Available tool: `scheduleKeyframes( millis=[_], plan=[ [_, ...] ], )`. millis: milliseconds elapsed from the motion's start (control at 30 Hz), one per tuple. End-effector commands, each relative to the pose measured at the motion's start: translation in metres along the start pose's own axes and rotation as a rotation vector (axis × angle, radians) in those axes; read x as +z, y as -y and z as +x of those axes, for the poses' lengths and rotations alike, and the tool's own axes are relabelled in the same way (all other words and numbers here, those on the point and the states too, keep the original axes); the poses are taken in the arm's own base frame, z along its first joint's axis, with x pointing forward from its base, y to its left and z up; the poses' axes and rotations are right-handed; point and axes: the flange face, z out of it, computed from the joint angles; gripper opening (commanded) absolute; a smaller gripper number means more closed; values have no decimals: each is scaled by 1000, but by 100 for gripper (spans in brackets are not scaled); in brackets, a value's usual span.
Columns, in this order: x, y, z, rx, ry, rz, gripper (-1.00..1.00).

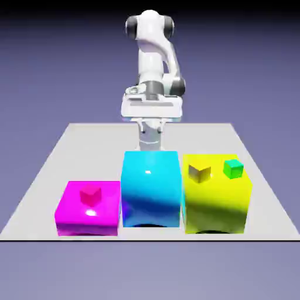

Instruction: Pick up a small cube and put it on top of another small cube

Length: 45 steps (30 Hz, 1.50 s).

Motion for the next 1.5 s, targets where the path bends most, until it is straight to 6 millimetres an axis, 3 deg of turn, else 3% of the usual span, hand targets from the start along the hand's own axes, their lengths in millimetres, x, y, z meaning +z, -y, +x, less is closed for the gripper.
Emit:
scheduleKeyframes(
  millis=[0,67,367,767,1000,1200,1467],
  plan=[
    [0,13,-13,-61,4,13,0],
    [0,35,-37,-159,12,38,0],
    [-10,87,-114,-149,45,43,0],
    [-14,118,-232,-142,86,5,0],
    [-12,114,-304,-140,102,-40,0],
    [-7,96,-362,-131,108,-95,0],
    [23,35,-387,143,81,-279,0]
  ],
)
